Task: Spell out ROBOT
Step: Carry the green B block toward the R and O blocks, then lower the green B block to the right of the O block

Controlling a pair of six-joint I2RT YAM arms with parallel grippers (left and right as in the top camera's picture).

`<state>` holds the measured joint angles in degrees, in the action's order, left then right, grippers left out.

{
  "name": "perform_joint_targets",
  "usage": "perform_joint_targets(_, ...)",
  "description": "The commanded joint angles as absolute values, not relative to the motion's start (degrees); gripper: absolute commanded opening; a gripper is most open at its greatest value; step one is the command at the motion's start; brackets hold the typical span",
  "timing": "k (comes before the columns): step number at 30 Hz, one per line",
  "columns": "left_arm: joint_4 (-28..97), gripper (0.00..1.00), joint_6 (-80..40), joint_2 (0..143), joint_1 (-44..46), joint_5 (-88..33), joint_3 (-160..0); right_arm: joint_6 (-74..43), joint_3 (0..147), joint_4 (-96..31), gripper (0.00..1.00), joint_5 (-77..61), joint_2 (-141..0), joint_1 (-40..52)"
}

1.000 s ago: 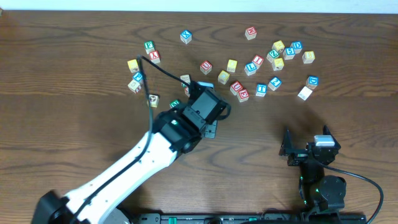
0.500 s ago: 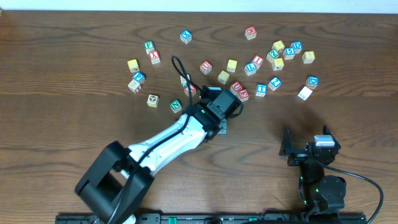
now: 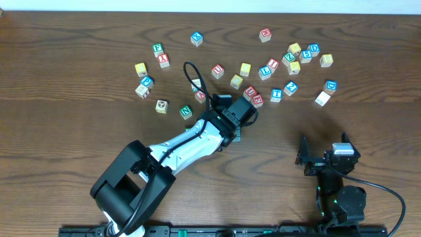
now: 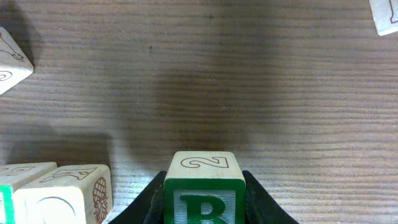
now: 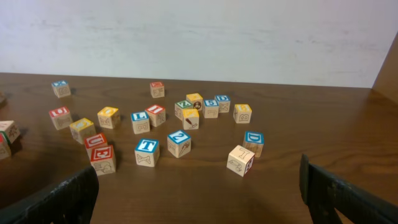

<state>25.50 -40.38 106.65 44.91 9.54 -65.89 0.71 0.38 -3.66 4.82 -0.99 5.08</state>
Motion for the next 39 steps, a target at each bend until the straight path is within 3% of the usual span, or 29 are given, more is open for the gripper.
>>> perform_joint_targets(1, 25.6, 0.08, -41.5, 107.5, 44.7, 11.7, -64.4, 1.4, 0.3, -3.9, 0.99, 4.8, -0.8, 4.7)
perform_joint_targets(39, 26.8, 0.08, -43.8, 107.5, 42.5, 14.9, -61.6, 1.3, 0.3, -3.9, 0.99, 4.8, -0.8, 4.7)
